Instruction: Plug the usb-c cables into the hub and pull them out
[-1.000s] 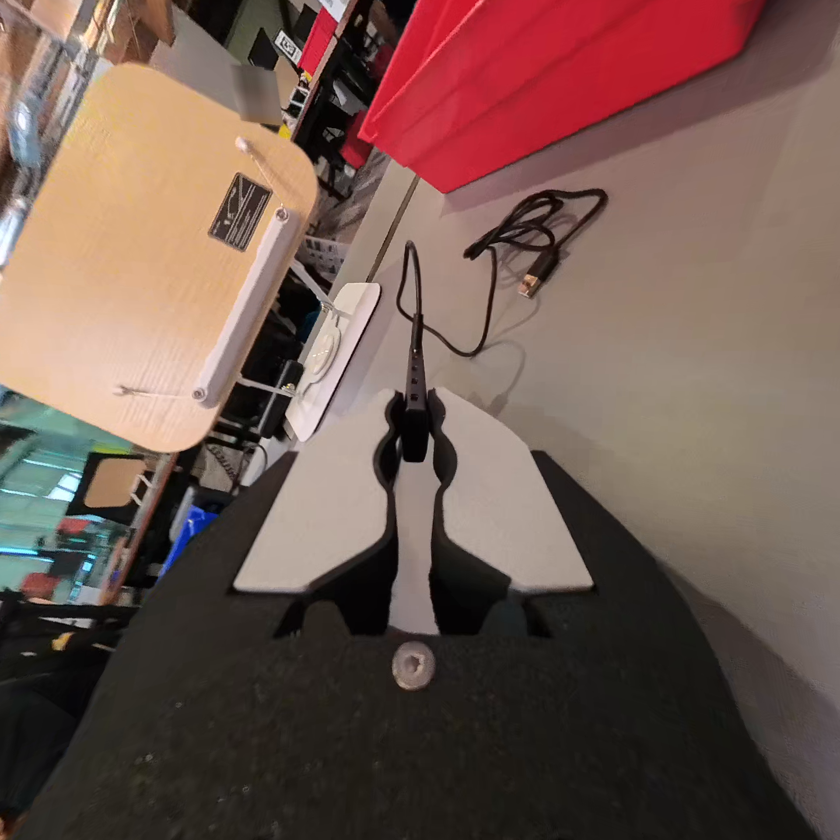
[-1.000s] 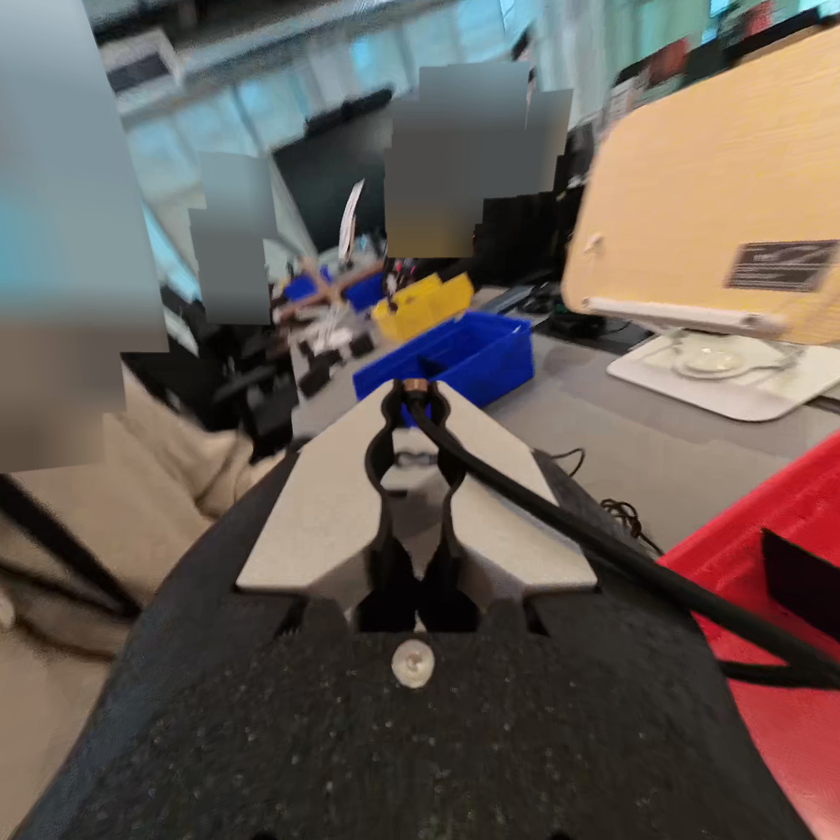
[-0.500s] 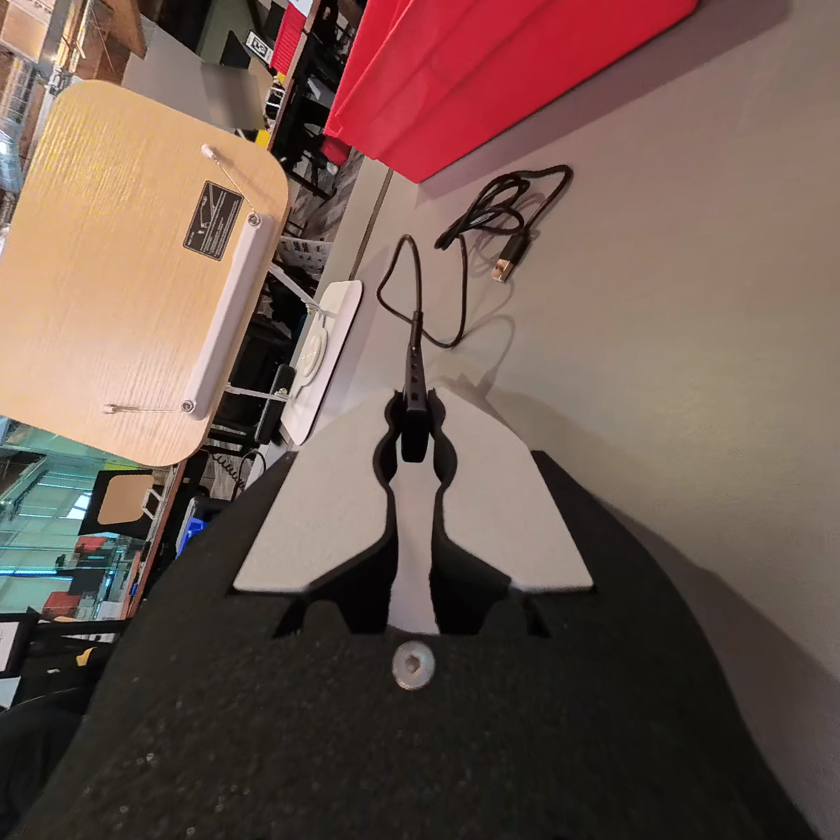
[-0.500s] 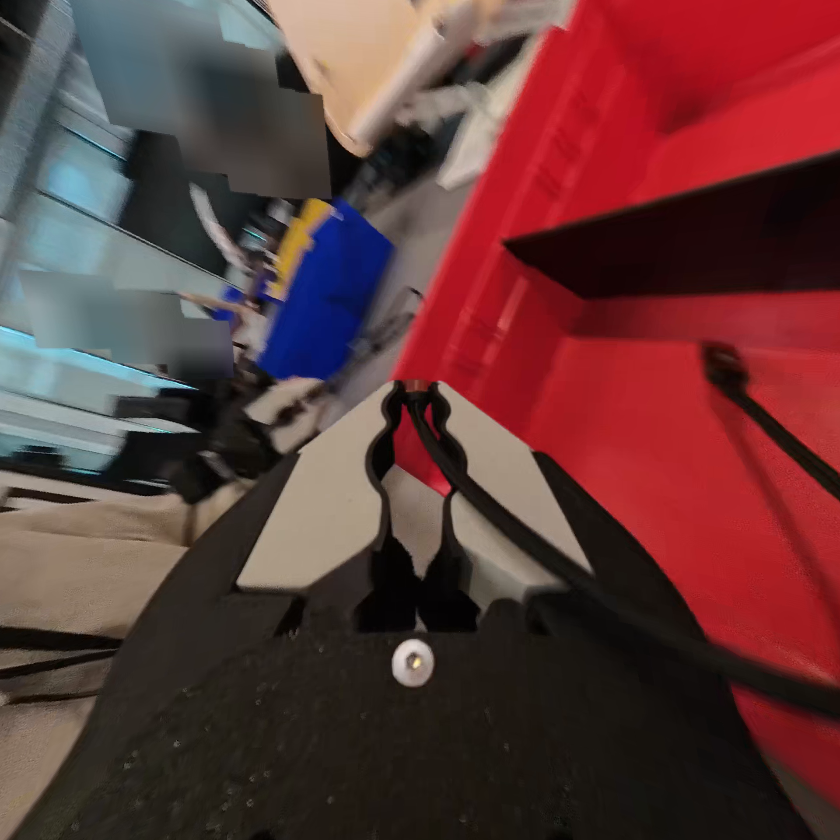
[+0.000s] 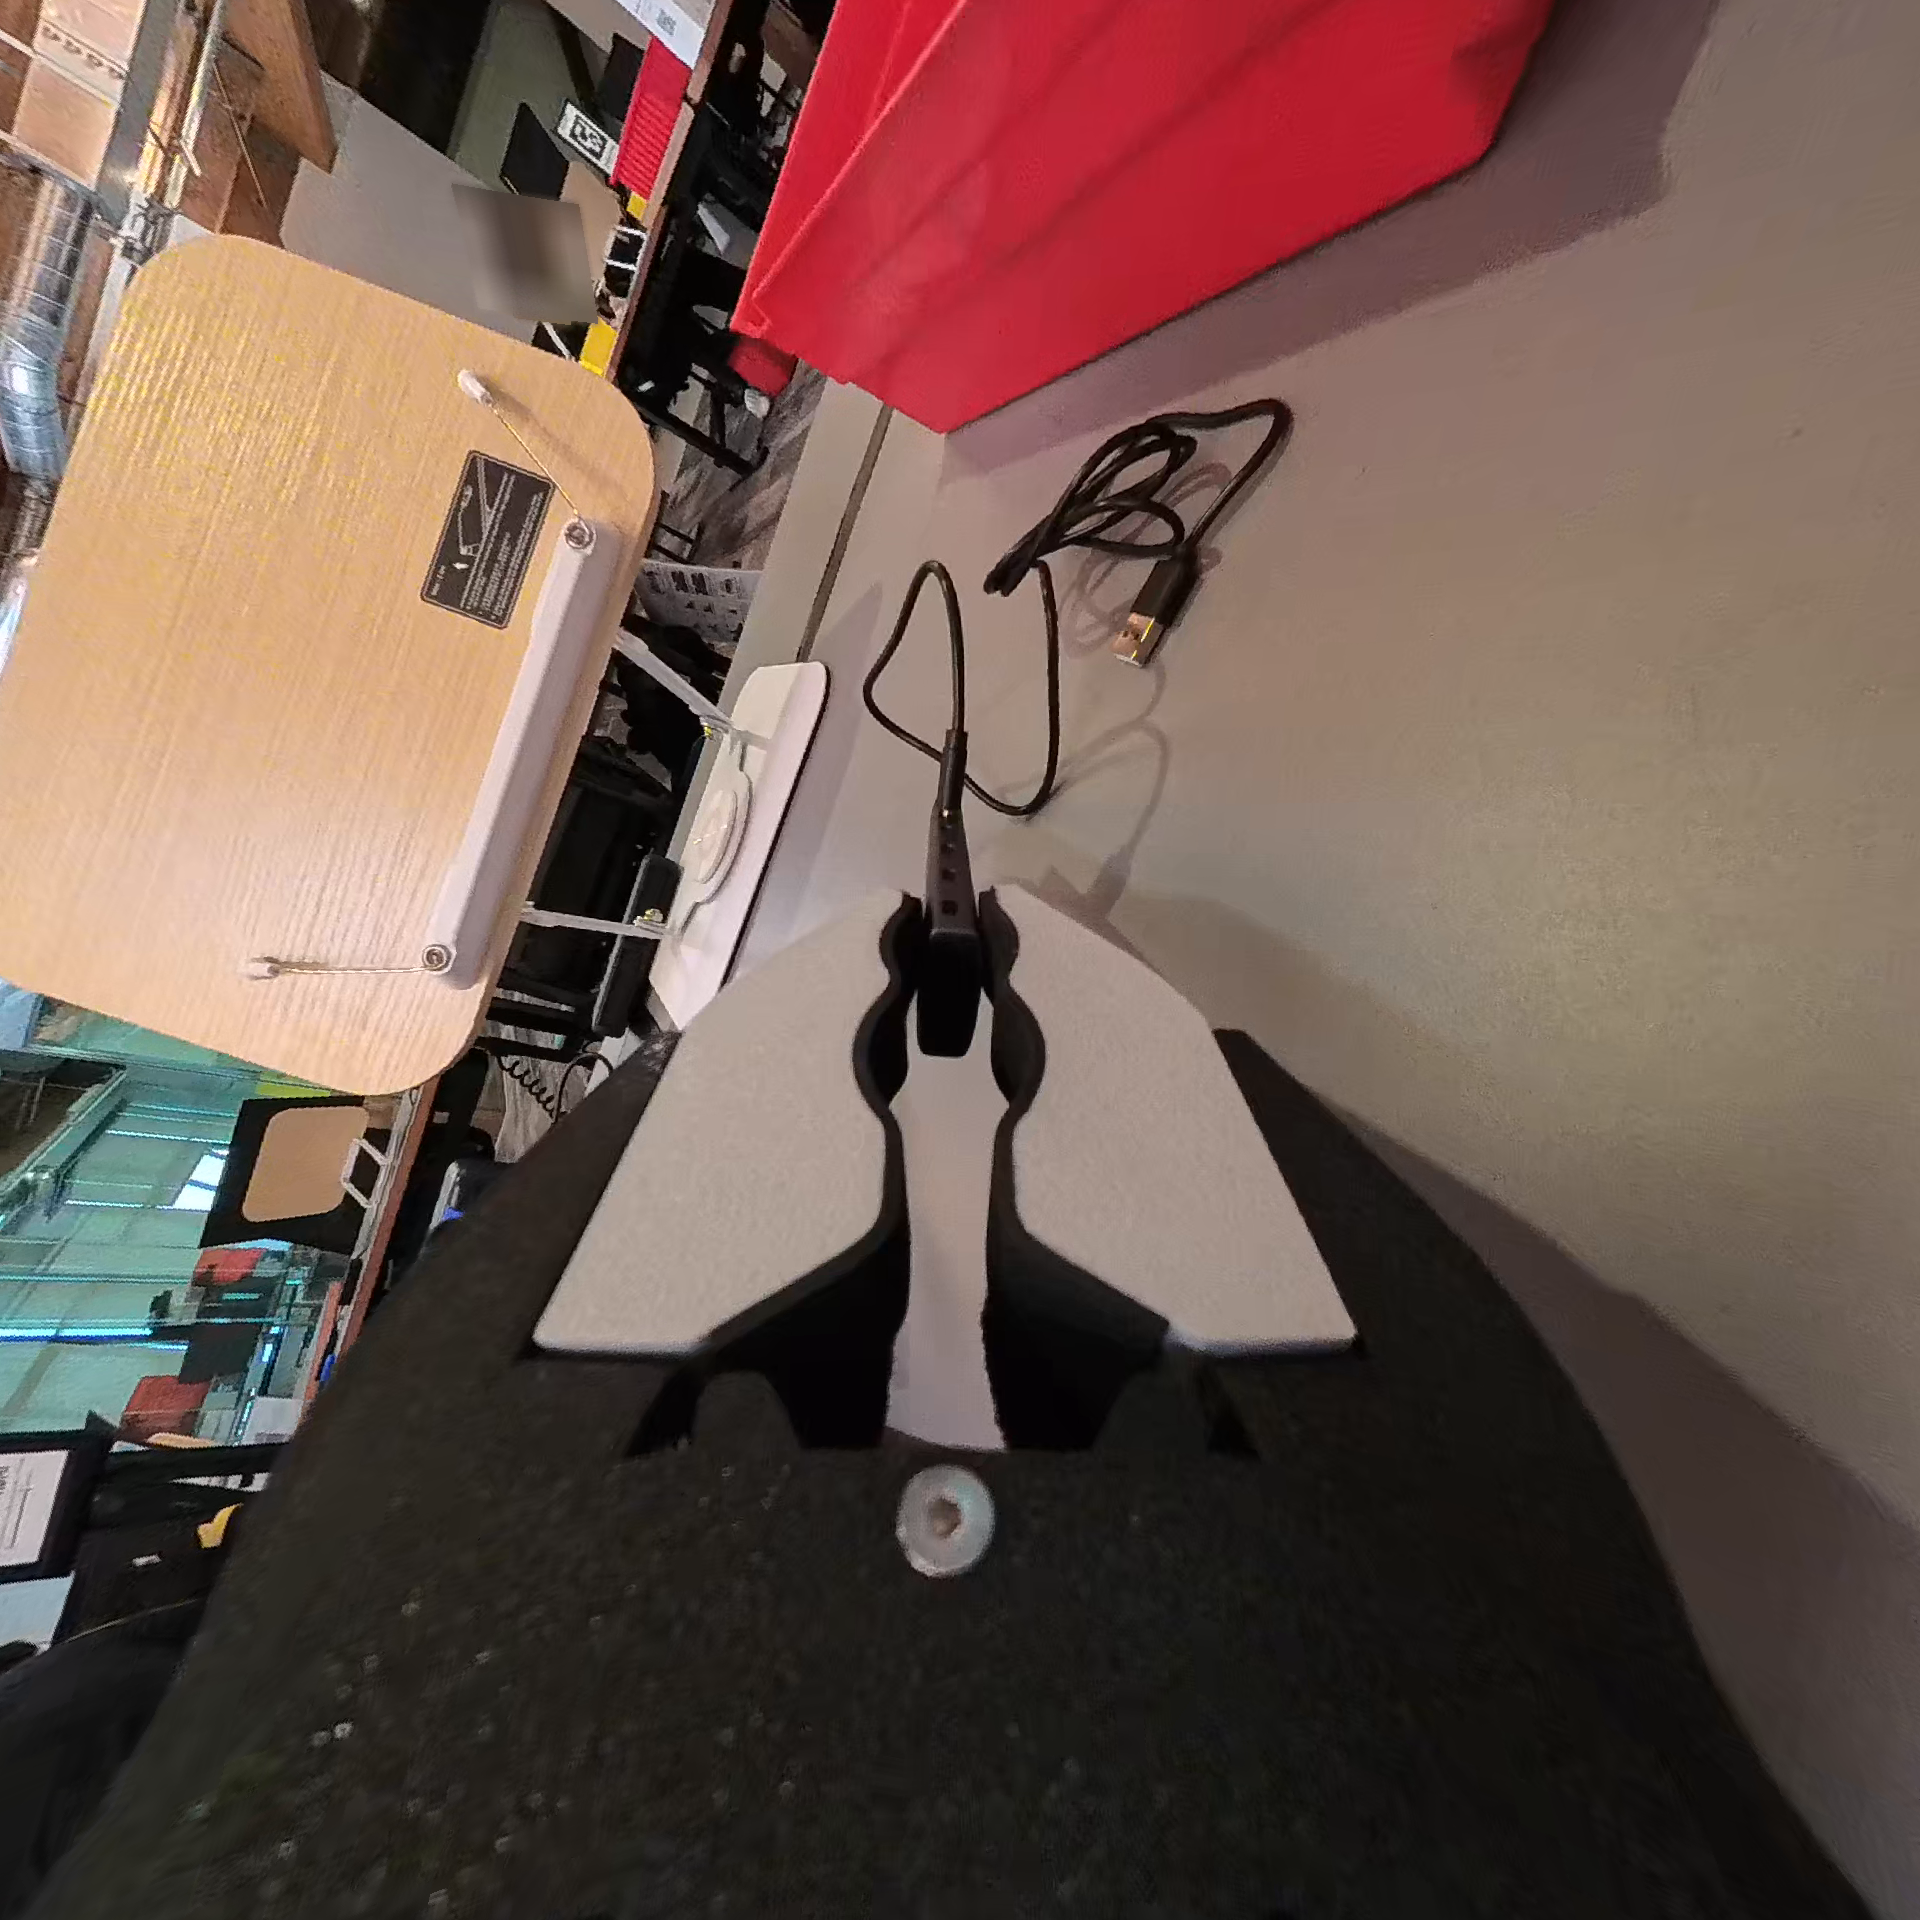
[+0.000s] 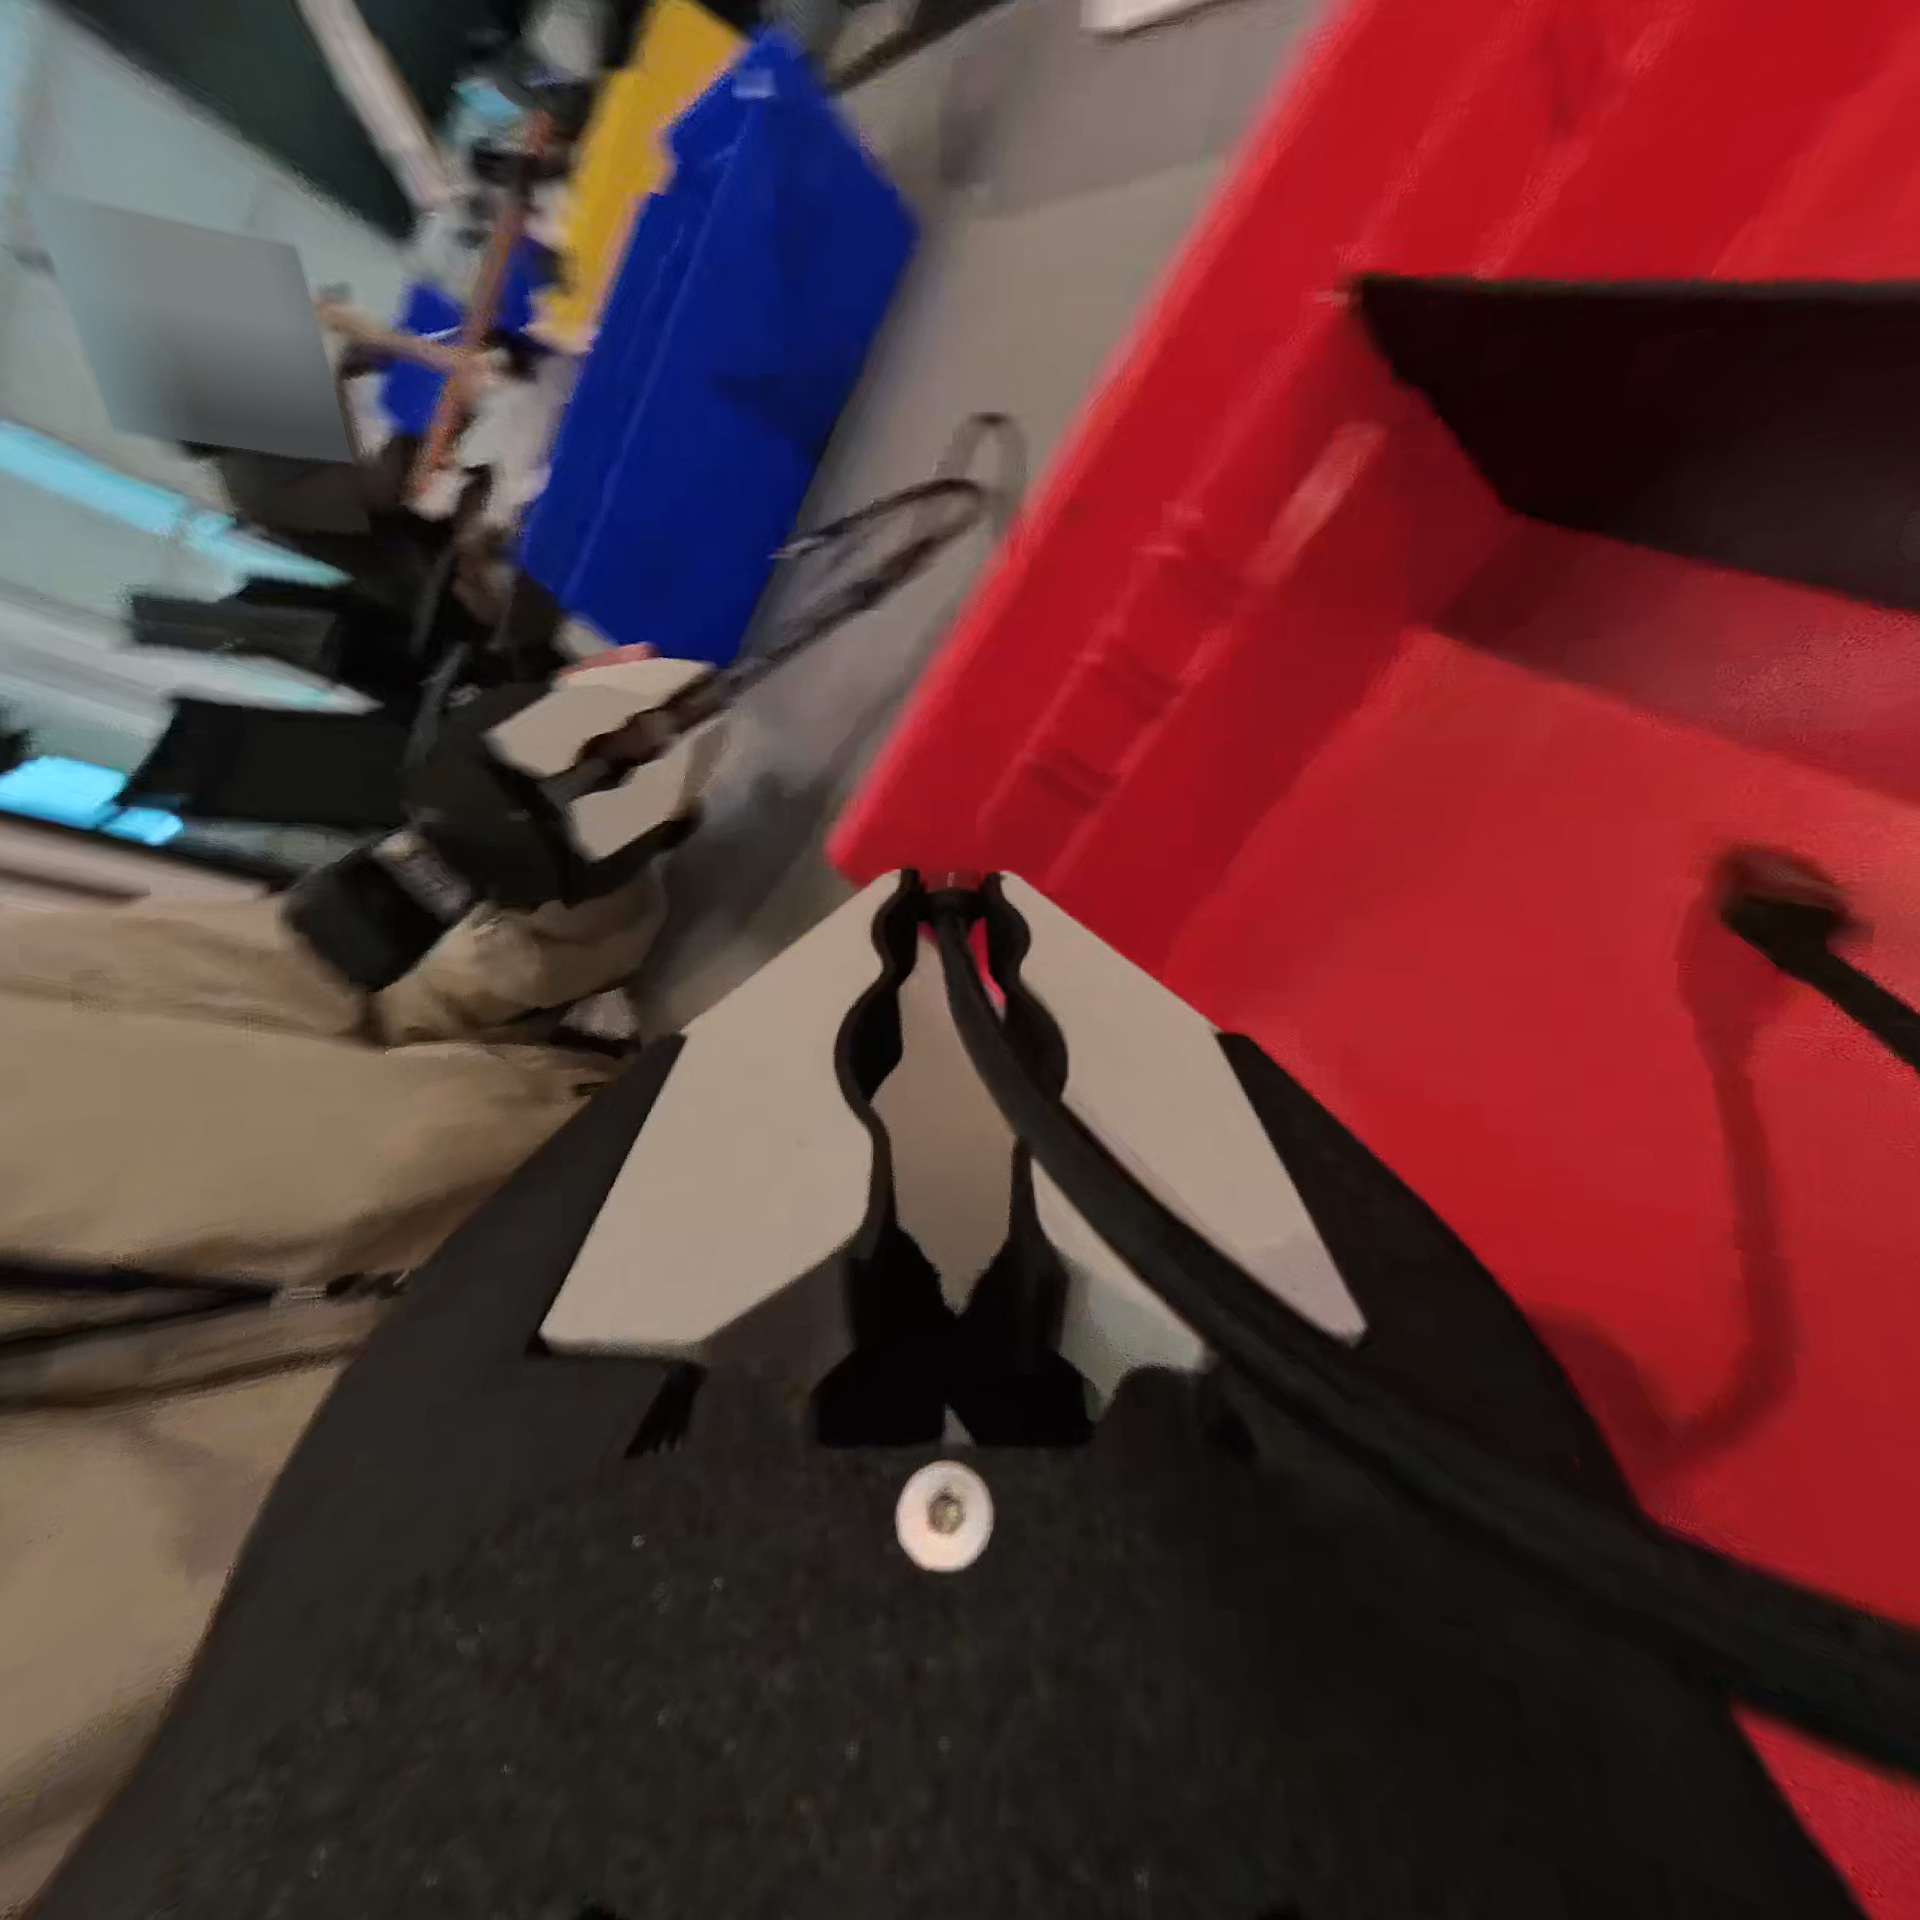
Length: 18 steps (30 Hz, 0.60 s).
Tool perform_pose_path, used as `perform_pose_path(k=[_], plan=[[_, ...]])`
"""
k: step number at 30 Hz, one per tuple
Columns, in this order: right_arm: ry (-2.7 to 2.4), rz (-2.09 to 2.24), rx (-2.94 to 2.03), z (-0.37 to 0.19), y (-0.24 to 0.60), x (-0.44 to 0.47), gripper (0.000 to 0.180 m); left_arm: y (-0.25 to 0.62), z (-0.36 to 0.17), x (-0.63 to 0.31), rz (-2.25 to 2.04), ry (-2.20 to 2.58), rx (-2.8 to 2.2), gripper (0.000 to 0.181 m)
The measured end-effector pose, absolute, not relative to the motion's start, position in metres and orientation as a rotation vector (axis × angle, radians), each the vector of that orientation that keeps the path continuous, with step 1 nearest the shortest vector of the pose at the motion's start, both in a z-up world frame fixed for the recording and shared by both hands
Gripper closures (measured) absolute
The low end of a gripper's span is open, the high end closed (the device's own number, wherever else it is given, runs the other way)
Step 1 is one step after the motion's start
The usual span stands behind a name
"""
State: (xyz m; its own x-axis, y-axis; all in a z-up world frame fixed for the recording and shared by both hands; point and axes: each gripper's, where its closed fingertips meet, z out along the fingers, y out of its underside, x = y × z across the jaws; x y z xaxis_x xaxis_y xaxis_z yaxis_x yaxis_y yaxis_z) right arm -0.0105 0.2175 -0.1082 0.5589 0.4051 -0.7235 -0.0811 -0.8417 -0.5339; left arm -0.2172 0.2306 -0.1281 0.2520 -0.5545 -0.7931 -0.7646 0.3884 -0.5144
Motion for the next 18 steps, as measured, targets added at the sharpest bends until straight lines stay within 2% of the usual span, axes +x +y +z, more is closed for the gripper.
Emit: perform_pose_path(k=[2, 5, 8, 11, 16, 18], plan=[[-0.151, 0.936, -2.419, -0.134, 0.227, 0.028, 0.168, 0.230, -0.128, -0.219, 0.216, 1.418, -1.278, 0.170], [-0.043, 0.696, -2.474, -0.140, 0.231, 0.065, 0.168, 0.230, -0.130, -0.219, 0.213, 1.420, -1.282, 0.171], [-0.058, 0.436, -2.550, -0.151, 0.234, 0.084, 0.168, 0.229, -0.132, -0.218, 0.220, 1.428, -1.278, 0.170], [-0.113, 0.369, -2.501, -0.149, 0.248, 0.074, 0.168, 0.229, -0.131, -0.218, 0.224, 1.429, -1.274, 0.170], [-0.363, 0.279, -2.160, -0.095, 0.268, 0.034, 0.168, 0.230, -0.129, -0.219, 0.222, 1.422, -1.276, 0.171], [-0.349, 0.497, -1.966, -0.059, 0.269, 0.011, 0.168, 0.230, -0.130, -0.219, 0.222, 1.424, -1.275, 0.171]])
